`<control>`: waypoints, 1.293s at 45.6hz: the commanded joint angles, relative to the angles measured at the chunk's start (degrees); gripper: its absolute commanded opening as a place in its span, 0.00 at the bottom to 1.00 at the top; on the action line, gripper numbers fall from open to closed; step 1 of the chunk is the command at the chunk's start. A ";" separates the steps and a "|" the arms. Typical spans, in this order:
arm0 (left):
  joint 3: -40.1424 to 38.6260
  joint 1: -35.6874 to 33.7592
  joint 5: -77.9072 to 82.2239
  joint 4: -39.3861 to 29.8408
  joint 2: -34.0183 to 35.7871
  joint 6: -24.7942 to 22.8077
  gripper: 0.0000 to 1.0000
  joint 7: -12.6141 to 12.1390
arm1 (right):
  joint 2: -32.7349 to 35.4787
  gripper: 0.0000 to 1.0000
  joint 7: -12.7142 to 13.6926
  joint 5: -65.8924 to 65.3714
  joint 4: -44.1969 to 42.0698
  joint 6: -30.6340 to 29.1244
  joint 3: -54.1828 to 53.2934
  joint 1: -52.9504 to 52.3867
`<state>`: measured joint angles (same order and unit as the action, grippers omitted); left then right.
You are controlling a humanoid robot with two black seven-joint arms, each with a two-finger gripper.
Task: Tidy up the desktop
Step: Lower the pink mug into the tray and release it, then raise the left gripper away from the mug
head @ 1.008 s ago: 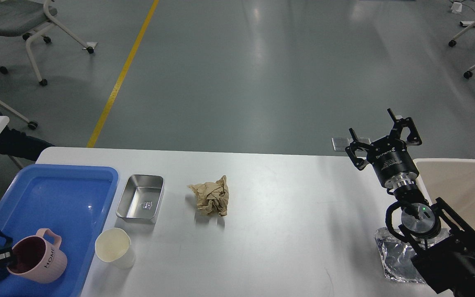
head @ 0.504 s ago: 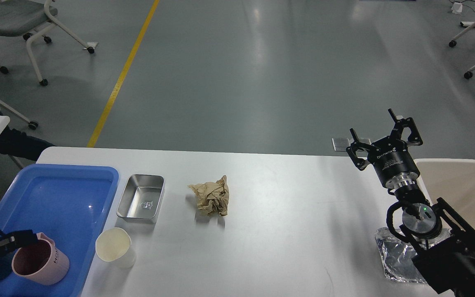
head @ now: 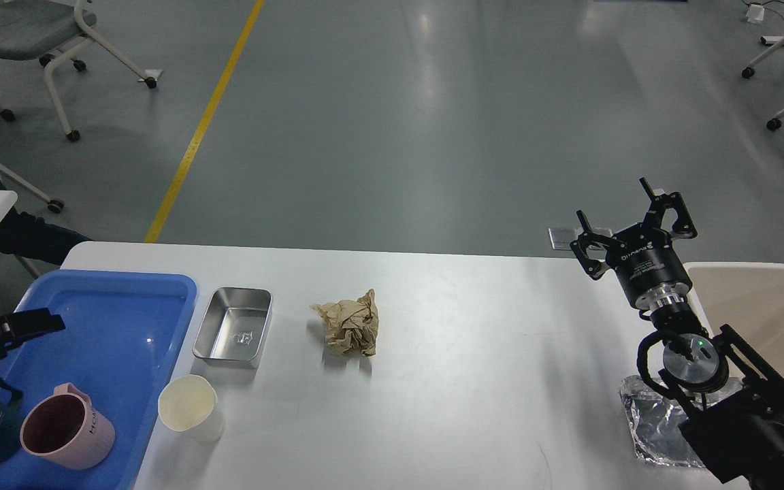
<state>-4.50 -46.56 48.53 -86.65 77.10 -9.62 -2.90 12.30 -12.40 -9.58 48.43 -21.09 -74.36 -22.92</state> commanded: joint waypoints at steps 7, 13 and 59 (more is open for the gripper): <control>-7.01 -0.46 0.34 -6.86 1.65 0.04 0.95 7.20 | 0.18 1.00 0.01 0.00 0.00 0.00 0.00 0.15; -8.33 -0.82 0.43 -12.39 3.05 0.31 0.95 8.00 | 0.18 1.00 0.01 0.00 0.08 0.00 0.00 0.15; -10.79 -6.18 0.26 -14.07 1.83 -1.80 0.95 8.09 | 1.32 1.00 0.01 0.00 0.00 0.00 0.00 0.07</control>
<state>-15.44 -53.35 48.95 -100.81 78.93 -11.42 5.53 13.79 -12.39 -9.59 48.43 -21.10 -74.35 -22.79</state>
